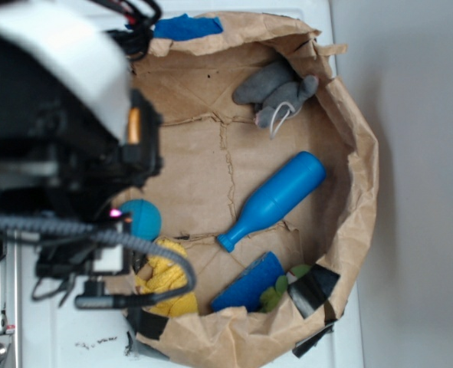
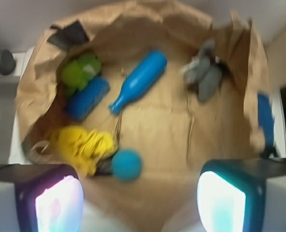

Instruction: Grab the gray animal.

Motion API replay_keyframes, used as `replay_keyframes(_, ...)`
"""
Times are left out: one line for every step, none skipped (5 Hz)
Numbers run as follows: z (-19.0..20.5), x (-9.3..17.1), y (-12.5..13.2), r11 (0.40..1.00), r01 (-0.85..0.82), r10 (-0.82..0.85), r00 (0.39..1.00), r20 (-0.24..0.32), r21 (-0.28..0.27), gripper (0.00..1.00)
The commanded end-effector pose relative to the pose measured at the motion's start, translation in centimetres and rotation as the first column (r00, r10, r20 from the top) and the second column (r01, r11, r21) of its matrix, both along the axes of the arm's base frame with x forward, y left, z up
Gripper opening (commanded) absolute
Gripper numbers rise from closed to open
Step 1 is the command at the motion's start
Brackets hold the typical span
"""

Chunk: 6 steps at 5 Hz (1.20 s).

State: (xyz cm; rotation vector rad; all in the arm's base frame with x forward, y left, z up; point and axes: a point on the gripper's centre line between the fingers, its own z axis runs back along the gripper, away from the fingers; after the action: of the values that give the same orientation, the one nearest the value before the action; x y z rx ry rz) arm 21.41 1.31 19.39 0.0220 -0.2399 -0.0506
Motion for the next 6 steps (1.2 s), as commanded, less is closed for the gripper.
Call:
replay_keyframes(-2.5,4.6,0.7,0.992,-0.084,0.090,0.994,0.056,-0.098,1.00)
replay_keyframes(-3.9,5.7,0.7,0.963,-0.207,0.212,0.977,0.011,-0.174,1.00)
replay_keyframes(-4.8,6.6,1.6,0.939,-0.300,0.305,0.952,0.004,-0.165,1.00)
replay_keyframes(-4.8,6.8,3.2,0.881,-0.440,0.452,0.891,0.033,-0.176,1.00)
replay_keyframes(-4.8,6.8,3.2,0.881,-0.440,0.452,0.891,0.033,-0.176,1.00)
replay_keyframes(-4.8,6.8,3.2,0.881,-0.440,0.452,0.891,0.033,-0.176,1.00)
